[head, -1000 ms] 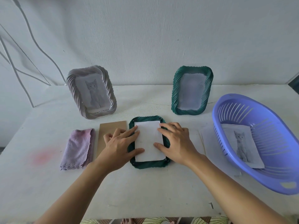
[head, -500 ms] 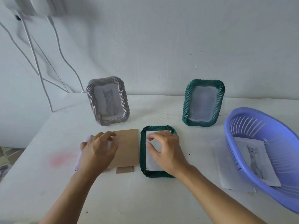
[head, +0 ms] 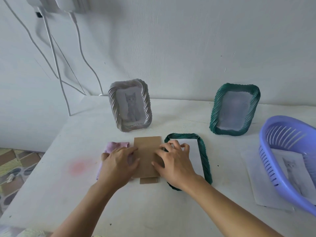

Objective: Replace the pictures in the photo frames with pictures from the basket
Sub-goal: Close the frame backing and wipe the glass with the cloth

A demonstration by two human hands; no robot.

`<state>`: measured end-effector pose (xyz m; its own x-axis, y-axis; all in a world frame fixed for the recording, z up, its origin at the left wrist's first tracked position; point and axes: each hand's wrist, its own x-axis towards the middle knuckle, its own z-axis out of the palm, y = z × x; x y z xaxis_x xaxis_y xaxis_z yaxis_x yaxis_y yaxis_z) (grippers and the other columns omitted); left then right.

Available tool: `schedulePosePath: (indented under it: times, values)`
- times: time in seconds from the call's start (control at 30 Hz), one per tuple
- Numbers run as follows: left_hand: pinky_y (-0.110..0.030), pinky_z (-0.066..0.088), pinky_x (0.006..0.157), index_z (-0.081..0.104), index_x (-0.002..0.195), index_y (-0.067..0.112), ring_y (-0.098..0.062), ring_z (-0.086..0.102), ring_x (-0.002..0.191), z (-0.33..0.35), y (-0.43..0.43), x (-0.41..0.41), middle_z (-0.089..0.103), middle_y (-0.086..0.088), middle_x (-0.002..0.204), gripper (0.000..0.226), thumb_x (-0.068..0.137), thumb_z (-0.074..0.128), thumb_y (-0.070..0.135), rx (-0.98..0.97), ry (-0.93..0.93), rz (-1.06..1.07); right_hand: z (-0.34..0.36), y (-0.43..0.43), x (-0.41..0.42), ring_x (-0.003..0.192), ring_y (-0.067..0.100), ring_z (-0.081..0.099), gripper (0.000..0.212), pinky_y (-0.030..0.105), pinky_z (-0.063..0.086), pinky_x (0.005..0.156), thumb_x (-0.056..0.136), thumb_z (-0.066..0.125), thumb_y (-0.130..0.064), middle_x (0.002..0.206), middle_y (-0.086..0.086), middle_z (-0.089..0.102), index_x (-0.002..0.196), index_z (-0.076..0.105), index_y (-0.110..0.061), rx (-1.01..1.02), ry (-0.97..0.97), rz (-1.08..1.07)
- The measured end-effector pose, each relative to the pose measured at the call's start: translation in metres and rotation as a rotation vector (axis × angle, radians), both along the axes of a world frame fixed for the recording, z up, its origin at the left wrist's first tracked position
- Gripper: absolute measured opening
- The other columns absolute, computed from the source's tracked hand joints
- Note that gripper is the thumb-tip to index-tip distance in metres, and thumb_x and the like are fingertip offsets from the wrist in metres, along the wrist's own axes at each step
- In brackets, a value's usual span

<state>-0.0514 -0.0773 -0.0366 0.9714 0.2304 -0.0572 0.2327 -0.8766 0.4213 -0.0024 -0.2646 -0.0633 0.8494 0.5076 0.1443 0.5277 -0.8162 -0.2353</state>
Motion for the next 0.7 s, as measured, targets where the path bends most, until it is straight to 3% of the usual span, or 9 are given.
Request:
schedulePosePath:
  times: [0.1,0.2,0.33,0.43,0.5,0.57,0.63,0.7]
  values:
    - [-0.034,0.036,0.097,0.066,0.122,0.035,-0.008,0.054,0.095,0.0,0.001,-0.001,0.061,0.019,0.098,0.042,0.082,0.075,0.028,-0.19,-0.059,0.046,0.001,0.002,0.0,0.123,0.021,0.039,0.035,0.047,0.025,0.094,0.09,0.052,-0.054,0.125,-0.007,0.06,0.11,0.067,-0.029,0.01,0.005,-0.016]
    - [-0.01,0.044,0.084,0.066,0.124,0.032,0.002,0.059,0.092,0.007,0.001,0.001,0.063,0.024,0.097,0.052,0.078,0.08,0.01,-0.453,-0.142,0.087,0.005,0.002,0.001,0.125,0.021,0.04,0.036,0.048,0.025,0.094,0.091,0.051,-0.054,0.125,-0.008,0.061,0.112,0.067,-0.03,0.032,0.004,-0.032]
    - [-0.023,0.058,0.073,0.059,0.131,0.03,-0.008,0.072,0.085,0.021,-0.007,0.002,0.072,0.015,0.107,0.058,0.082,0.075,0.003,-0.742,-0.145,0.109,0.017,0.002,0.003,0.123,0.014,0.039,0.037,0.044,0.025,0.093,0.094,0.047,-0.056,0.123,-0.018,0.061,0.118,0.064,-0.034,0.128,0.074,-0.031]
    - [-0.016,0.055,0.073,0.058,0.131,0.031,-0.009,0.074,0.085,0.031,-0.018,0.002,0.074,0.013,0.11,0.058,0.082,0.078,0.007,-0.808,-0.198,0.082,0.028,0.002,0.004,0.117,0.01,0.049,0.033,0.042,0.031,0.095,0.098,0.046,-0.051,0.118,-0.018,0.065,0.12,0.064,-0.034,0.327,0.249,-0.052]
    - [-0.014,0.054,0.077,0.057,0.131,0.033,-0.006,0.074,0.088,0.035,-0.027,0.001,0.074,0.016,0.109,0.057,0.083,0.078,0.01,-0.814,-0.214,0.052,0.036,0.0,0.003,0.104,0.006,0.059,0.031,0.04,0.044,0.094,0.1,0.046,-0.047,0.107,-0.015,0.07,0.116,0.067,-0.032,0.547,0.406,-0.058]
    - [-0.017,0.054,0.084,0.055,0.133,0.034,-0.004,0.072,0.093,0.036,-0.036,0.0,0.073,0.02,0.11,0.059,0.084,0.077,0.009,-0.797,-0.232,-0.004,0.045,-0.003,0.002,0.098,0.005,0.064,0.026,0.031,0.052,0.091,0.101,0.049,-0.043,0.098,-0.013,0.072,0.11,0.07,-0.031,0.779,0.596,-0.072]
    - [-0.014,0.051,0.087,0.05,0.135,0.034,0.001,0.069,0.1,0.035,-0.047,-0.002,0.071,0.024,0.114,0.06,0.088,0.071,0.005,-0.757,-0.243,-0.068,0.051,-0.007,0.0,0.1,0.002,0.065,0.02,0.023,0.053,0.09,0.101,0.052,-0.037,0.1,-0.013,0.073,0.109,0.07,-0.031,0.898,0.663,-0.111]
    - [-0.011,0.047,0.087,0.049,0.134,0.033,0.001,0.067,0.104,0.034,-0.055,-0.001,0.07,0.025,0.115,0.053,0.092,0.064,0.004,-0.727,-0.257,-0.108,0.053,-0.013,-0.002,0.097,0.006,0.068,0.019,0.025,0.056,0.087,0.101,0.055,-0.031,0.099,-0.006,0.074,0.108,0.071,-0.024,0.987,0.703,-0.173]
